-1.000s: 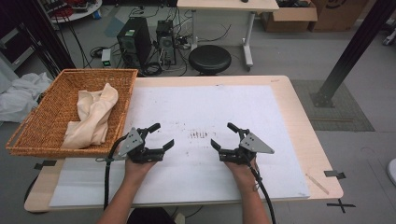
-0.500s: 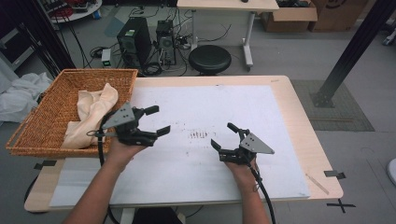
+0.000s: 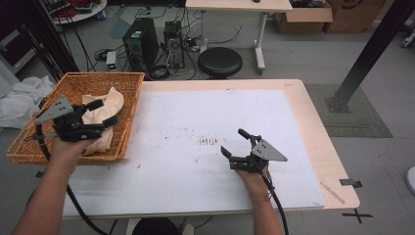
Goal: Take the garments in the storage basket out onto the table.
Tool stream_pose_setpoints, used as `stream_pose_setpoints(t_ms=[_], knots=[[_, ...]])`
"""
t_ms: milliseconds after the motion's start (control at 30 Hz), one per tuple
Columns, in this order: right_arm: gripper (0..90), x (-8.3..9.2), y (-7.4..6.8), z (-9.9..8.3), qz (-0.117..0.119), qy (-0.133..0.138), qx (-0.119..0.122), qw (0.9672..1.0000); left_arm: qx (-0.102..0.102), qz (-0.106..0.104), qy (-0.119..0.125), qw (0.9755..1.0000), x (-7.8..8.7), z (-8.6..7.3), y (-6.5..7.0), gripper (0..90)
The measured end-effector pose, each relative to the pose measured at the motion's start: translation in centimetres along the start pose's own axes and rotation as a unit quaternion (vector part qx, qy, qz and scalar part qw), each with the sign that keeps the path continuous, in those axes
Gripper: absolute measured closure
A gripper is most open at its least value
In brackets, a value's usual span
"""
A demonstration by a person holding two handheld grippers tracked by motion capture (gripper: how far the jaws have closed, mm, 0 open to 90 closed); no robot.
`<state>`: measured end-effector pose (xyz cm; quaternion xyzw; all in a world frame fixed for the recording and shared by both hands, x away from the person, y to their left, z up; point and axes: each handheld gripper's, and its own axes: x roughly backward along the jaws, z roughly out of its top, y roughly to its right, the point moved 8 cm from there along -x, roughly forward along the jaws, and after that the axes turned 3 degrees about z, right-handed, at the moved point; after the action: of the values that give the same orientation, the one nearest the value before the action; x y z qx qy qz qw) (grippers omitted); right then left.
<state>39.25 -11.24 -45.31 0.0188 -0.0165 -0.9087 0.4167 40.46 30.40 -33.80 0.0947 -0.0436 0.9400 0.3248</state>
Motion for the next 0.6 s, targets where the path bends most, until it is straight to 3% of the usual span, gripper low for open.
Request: stream_pose_setpoints(t_ms=[33, 167, 300, 400, 433, 500, 600], knots=[[11.7, 0.0, 0.0, 0.0, 0.0, 0.0, 0.0, 1.0, 0.0, 0.0, 0.0, 1.0, 0.0, 0.0, 0.0, 15.5], [11.7, 0.0, 0.0, 0.0, -0.001, -0.001, -0.002, 1.0, 0.014, 0.035, -0.028, 0.9989, 1.0, -1.5, -3.4, 15.4], [11.7, 0.0, 0.1, 0.0, -0.001, -0.001, -0.002, 1.0, 0.03, 0.055, -0.065, 0.9959, 0.4, -3.0, -6.0, 15.4], [11.8, 0.0, 0.0, 0.0, -0.001, -0.001, -0.001, 1.0, 0.042, 0.062, -0.098, 0.9923, -0.7, -4.1, -7.2, 15.5], [11.8, 0.0, 0.1, 0.0, -0.001, -0.002, -0.001, 1.0, 0.057, 0.062, -0.12, 0.9892, -1.6, -4.8, -7.8, 15.4], [11.8, 0.0, 0.1, 0.0, -0.001, -0.002, -0.003, 1.0, 0.061, 0.063, -0.128, 0.9878, -2.0, -5.1, -8.1, 15.5], [11.9, 0.0, 0.1, 0.0, -0.002, -0.003, -0.004, 1.0, 0.067, 0.073, -0.164, 0.9816, -3.3, -6.1, -9.0, 15.5]])
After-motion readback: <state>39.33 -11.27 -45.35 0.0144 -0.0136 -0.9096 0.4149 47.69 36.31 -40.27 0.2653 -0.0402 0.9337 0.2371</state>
